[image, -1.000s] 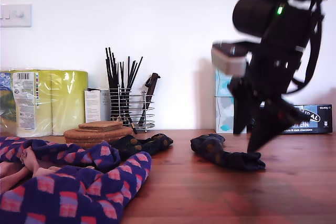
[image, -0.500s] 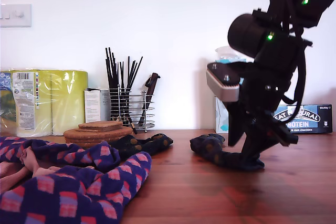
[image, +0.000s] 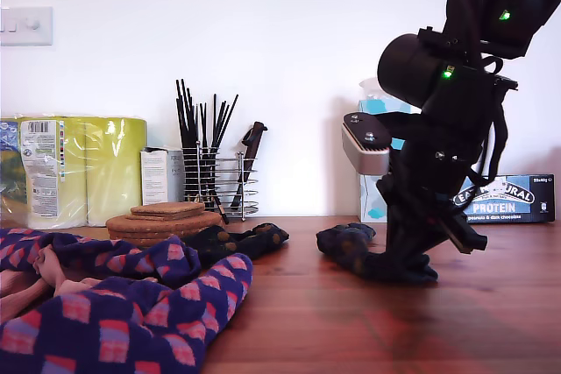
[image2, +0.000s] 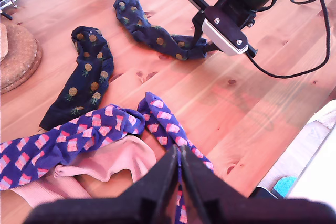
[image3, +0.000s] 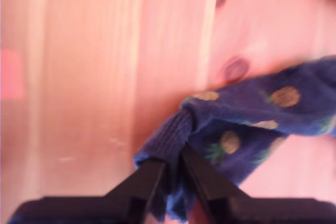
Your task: Pair up the socks based on colour and pattern, by placing each sock on top of its pair
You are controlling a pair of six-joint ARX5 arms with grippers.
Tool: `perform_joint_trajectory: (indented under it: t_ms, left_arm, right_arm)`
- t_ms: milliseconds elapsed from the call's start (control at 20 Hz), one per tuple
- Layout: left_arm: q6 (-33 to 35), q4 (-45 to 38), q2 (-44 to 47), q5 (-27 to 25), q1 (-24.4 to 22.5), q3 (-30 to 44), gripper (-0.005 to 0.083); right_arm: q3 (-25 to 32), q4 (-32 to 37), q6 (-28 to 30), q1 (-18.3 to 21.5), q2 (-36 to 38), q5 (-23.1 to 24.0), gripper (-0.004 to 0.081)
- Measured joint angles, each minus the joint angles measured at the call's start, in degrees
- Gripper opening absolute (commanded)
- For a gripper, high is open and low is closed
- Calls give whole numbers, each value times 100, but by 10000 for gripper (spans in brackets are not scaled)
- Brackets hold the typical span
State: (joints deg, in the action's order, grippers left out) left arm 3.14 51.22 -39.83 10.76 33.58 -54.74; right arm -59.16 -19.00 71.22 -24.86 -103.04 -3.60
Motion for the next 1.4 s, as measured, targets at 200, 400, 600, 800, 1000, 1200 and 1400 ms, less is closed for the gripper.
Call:
perform_joint_trajectory:
  t_ms: [200, 400, 600, 800, 1000, 1200, 1400]
  left_arm:
    - [4, 2, 0, -61, 0, 0, -22]
    - [144, 0, -2, -76, 0, 0, -22]
    - [157, 2, -48, -79, 0, 0, -22]
    - [243, 2, -87, -79, 0, 0, -22]
    - [306, 2, -87, -79, 0, 0, -22]
    - [306, 0, -87, -79, 0, 0, -22]
    - [306, -138, -144, -79, 0, 0, -22]
  right_arm:
    - [-76, -1176, -1071, -236, 46, 59, -12]
    - [-72, -2389, -2367, -776, 293, -289, -12]
    - [-70, -3580, -3143, -1207, 848, -538, -12]
    - [-70, -4275, -3512, -1473, 942, -927, 4]
    - [-70, -4210, -3751, -1705, 942, -957, 291]
    - [-70, -4358, -3836, -1725, 942, -957, 342]
    - [-76, -4640, -3866, -1725, 990, -955, 332]
